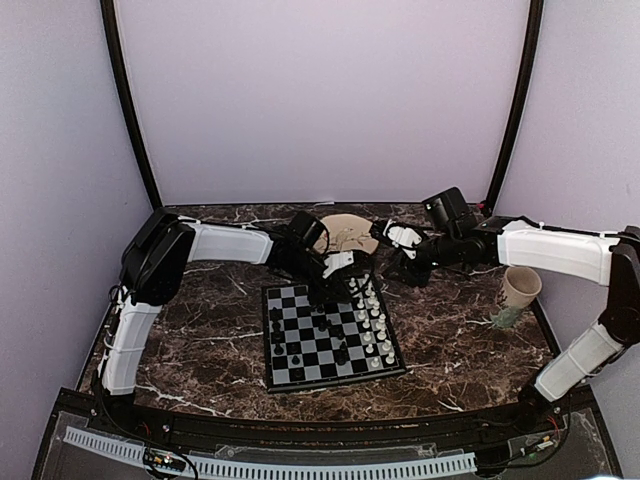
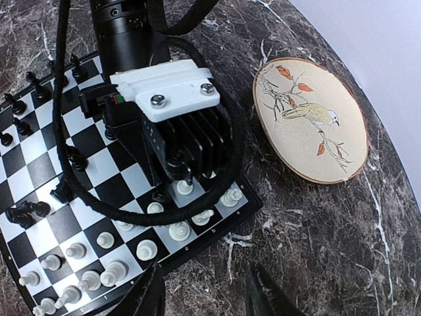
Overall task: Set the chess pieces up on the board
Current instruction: Adjust the chess pile on the chessboard.
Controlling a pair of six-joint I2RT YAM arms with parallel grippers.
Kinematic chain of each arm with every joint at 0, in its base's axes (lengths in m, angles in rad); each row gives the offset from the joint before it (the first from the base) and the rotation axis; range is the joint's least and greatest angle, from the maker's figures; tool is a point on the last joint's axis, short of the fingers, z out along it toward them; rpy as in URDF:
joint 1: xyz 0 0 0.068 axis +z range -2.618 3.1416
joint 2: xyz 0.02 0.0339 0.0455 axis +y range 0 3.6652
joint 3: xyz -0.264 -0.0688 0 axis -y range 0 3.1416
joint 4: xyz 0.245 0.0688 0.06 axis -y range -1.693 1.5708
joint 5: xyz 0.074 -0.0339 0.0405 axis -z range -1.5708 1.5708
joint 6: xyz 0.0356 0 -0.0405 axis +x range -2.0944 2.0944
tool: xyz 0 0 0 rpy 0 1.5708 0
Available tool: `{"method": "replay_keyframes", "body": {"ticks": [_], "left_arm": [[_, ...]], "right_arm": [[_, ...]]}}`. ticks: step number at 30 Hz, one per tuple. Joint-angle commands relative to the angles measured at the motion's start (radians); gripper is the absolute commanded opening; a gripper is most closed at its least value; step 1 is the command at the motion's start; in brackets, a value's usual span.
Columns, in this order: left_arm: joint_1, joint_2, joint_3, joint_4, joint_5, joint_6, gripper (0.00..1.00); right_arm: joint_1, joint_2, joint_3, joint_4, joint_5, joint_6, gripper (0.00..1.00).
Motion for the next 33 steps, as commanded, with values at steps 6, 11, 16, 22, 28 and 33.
{"method": "replay_keyframes", "body": {"ticks": [6, 11, 16, 22, 28, 33], "left_arm": [[0.018, -0.092, -0.112, -0.018, -0.048, -0.025, 0.16], [0.02, -0.113, -0.128, -0.019, -0.046, -0.025, 0.16], [0.021, -0.122, -0.133, 0.014, -0.032, -0.018, 0.32], [0.02, -0.106, -0.122, 0.06, 0.002, 0.007, 0.38], [0.013, -0.072, -0.081, 0.049, 0.036, 0.027, 0.39], [-0.001, -0.041, -0.047, 0.032, 0.041, 0.049, 0.39]], "right_arm": [[-0.002, 0.007, 0.011, 0.01, -0.02, -0.001, 0.42], [-0.003, 0.009, 0.016, 0.004, -0.02, -0.002, 0.42], [-0.002, 0.009, 0.015, 0.003, -0.02, 0.001, 0.42], [-0.002, 0.012, 0.015, 0.001, -0.021, 0.0, 0.42], [-0.002, 0.018, 0.015, 0.002, -0.018, -0.002, 0.42], [-0.003, 0.024, 0.017, 0.0, -0.021, -0.003, 0.42]]}}
